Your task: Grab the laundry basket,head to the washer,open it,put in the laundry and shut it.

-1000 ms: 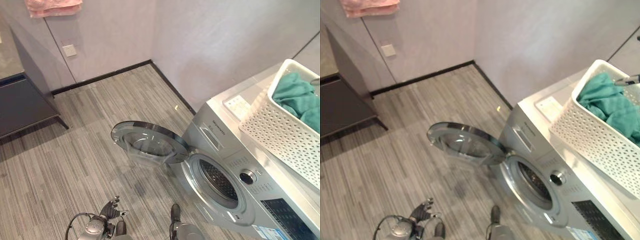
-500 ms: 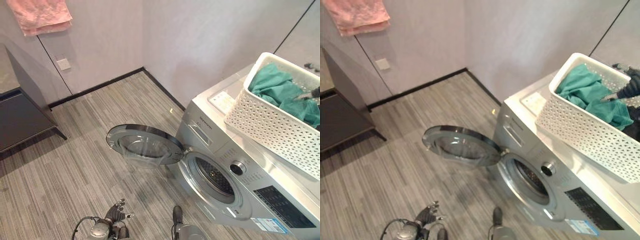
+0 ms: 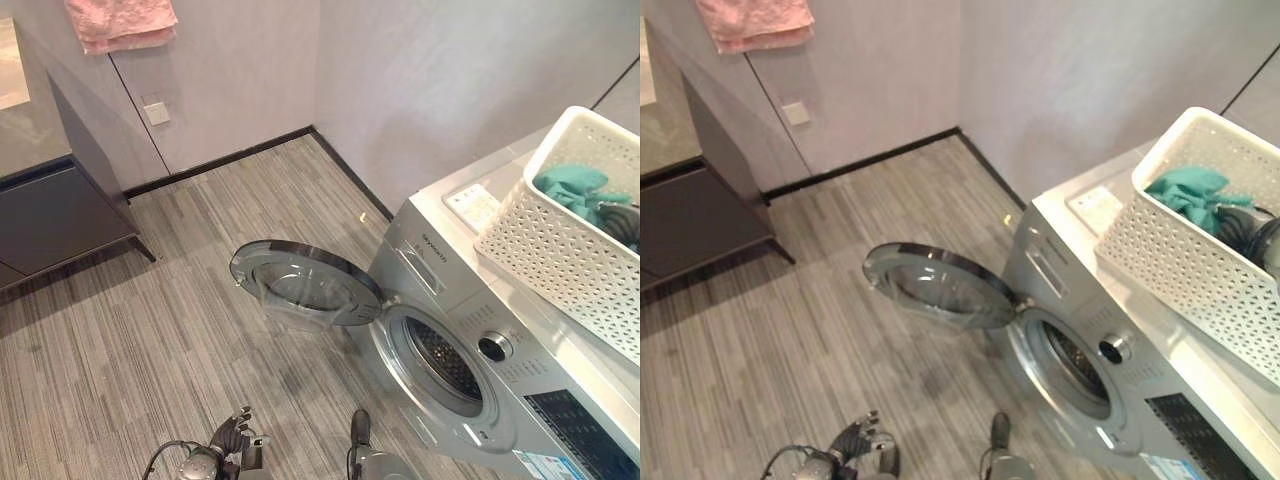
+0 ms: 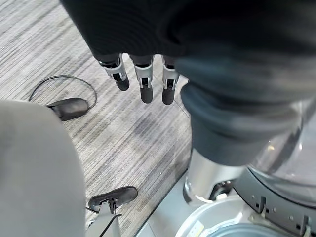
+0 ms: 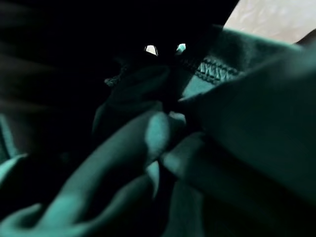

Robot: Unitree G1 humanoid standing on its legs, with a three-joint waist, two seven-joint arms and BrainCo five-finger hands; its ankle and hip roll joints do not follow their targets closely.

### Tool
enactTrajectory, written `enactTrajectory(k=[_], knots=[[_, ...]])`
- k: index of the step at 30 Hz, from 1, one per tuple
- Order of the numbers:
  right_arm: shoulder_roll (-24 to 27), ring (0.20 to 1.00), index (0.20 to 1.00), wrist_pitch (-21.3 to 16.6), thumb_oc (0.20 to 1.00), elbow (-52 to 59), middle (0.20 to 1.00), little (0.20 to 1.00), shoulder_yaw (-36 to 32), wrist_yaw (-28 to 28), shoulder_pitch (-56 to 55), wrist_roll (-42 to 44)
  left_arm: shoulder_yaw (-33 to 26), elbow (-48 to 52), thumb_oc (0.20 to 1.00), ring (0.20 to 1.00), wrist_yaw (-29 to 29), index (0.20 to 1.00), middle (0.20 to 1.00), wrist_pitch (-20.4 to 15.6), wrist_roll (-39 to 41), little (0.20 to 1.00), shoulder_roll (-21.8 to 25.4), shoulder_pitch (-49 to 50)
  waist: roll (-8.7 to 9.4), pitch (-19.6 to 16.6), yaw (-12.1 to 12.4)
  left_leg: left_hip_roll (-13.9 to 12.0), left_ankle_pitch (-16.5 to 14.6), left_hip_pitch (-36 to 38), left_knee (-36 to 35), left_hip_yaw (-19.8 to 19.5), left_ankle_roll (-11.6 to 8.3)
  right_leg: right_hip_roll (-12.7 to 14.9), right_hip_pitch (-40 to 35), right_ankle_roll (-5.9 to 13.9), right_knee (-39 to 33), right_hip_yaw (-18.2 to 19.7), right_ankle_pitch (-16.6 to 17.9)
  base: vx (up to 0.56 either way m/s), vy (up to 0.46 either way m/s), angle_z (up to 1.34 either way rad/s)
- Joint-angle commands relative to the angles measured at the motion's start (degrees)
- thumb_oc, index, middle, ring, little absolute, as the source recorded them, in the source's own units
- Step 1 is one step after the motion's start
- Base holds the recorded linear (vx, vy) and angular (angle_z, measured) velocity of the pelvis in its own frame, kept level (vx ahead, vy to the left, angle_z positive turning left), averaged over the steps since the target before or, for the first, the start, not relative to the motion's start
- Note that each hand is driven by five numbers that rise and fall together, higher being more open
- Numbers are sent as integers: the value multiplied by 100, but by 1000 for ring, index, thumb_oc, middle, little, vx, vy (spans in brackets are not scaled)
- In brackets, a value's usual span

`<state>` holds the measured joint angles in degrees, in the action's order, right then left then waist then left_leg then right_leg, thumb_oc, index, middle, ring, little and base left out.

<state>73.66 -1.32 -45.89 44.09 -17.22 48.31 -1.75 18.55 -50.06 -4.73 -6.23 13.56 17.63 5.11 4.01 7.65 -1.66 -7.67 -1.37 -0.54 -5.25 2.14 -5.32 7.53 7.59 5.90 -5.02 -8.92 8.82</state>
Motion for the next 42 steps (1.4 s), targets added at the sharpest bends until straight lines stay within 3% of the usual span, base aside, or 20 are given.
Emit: enactTrajectory(k=[1,2,3,4,5,7,8,13,17,20,25,26,28,30,37,42], knots=[[192,1000,1000,50,1000,-57,1000,1000,521,-239,694,-325,81,70,1000,1000,93,1000,1000,-207,104,1000,83,-186,94,430,191,-80,76,-134,42,-1,-99,293,52,300,399,-57,-651,-1,-29,18],[214,1000,1000,46,1000,4,1000,1000,487,-226,640,-310,68,64,1000,1000,96,1000,1000,-211,104,1000,73,-179,88,436,197,-80,85,-149,38,-6,-101,287,53,298,397,-62,-653,3,-16,12],[220,583,583,43,583,22,583,583,449,-202,601,-295,58,58,1000,1000,97,1000,1000,-212,110,1000,70,-180,82,440,201,-81,90,-155,35,-4,-104,287,48,298,388,-68,-655,7,-15,5],[160,244,244,66,244,-102,244,244,245,-70,556,-201,44,18,1000,1000,131,1000,1000,-222,115,1000,58,-201,69,436,188,-80,88,-150,27,4,-101,283,36,296,365,-71,-651,0,0,0],[160,200,200,65,200,-101,200,200,230,-68,541,-203,47,17,1000,1000,131,1000,1000,-222,115,1000,62,-203,73,437,191,-80,88,-149,27,4,-101,283,34,296,364,-71,-651,0,0,0],[38,200,200,76,200,-359,200,200,-191,239,504,-7,45,-75,1000,1000,198,1000,1000,-233,124,1000,20,-264,66,423,181,-72,78,-134,25,22,-95,274,15,298,342,-57,-641,0,0,0],[-56,200,200,79,200,-486,200,200,-706,686,687,358,62,-288,1000,1000,298,1000,1000,-242,63,1000,-30,-411,67,376,140,-64,51,-98,25,45,-81,261,-17,299,336,-21,-654,0,0,0],[80,200,200,-109,200,-528,200,200,-1535,1319,1108,1589,93,-522,1000,1000,398,1000,1000,-268,20,1000,-99,-611,87,280,58,-43,-53,57,25,98,-64,260,-100,310,365,39,-683,0,0,0],[353,200,200,-201,200,-874,200,200,-1701,1805,1976,2264,100,-560,1000,1000,431,1000,1000,-264,3,1000,-25,-682,105,180,9,-36,-130,202,25,122,-61,266,-206,322,375,71,-713,9,4,-1],[486,200,200,-407,200,-798,200,200,-1744,2546,2990,2694,55,-721,1000,1000,569,1000,1000,-228,-48,1000,40,-747,103,-5,-34,-19,-207,329,31,145,-50,267,-307,335,381,98,-739,49,22,-1],[522,200,200,-457,200,357,200,200,-2127,3335,2994,2101,-93,-735,1000,1000,708,1000,1000,-184,-116,1000,-50,-734,-17,-137,-105,2,-286,458,33,169,-12,290,-411,347,385,118,-763,36,21,-6],[561,200,200,-408,200,822,200,200,-2502,3762,2717,1585,-119,-775,1000,1000,761,1000,1000,-149,-187,1000,-115,-735,-71,-187,-132,13,-322,497,33,160,11,305,-442,353,399,126,-776,33,25,-10],[589,200,200,-346,200,1138,200,200,-2825,3943,2368,1239,-137,-773,1000,1000,785,1000,1000,-138,-227,1000,-129,-726,-84,-202,-142,19,-339,510,34,153,24,310,-455,355,410,127,-789,12,11,-3],[423,200,200,-356,200,1880,200,200,-3955,4412,1363,836,-174,-808,1000,1000,849,1000,1000,-125,-367,1000,-236,-749,-157,-231,-205,42,-383,545,35,138,65,315,-473,357,457,143,-829,0,0,0],[-116,200,200,-471,200,3224,200,200,-5663,4606,-426,586,-152,-747,1000,1000,880,1000,1000,-104,-497,1000,-238,-745,-123,-260,-251,114,-458,626,34,190,136,359,-464,396,471,218,-805,-3,23,-4],[-293,200,200,-511,200,4008,200,200,-6136,4615,-968,397,-152,-269,1000,1000,901,1000,1000,-181,-609,1000,-106,-765,-112,-246,-298,195,-475,650,55,265,190,408,-385,418,524,330,-735,-13,47,-12]])
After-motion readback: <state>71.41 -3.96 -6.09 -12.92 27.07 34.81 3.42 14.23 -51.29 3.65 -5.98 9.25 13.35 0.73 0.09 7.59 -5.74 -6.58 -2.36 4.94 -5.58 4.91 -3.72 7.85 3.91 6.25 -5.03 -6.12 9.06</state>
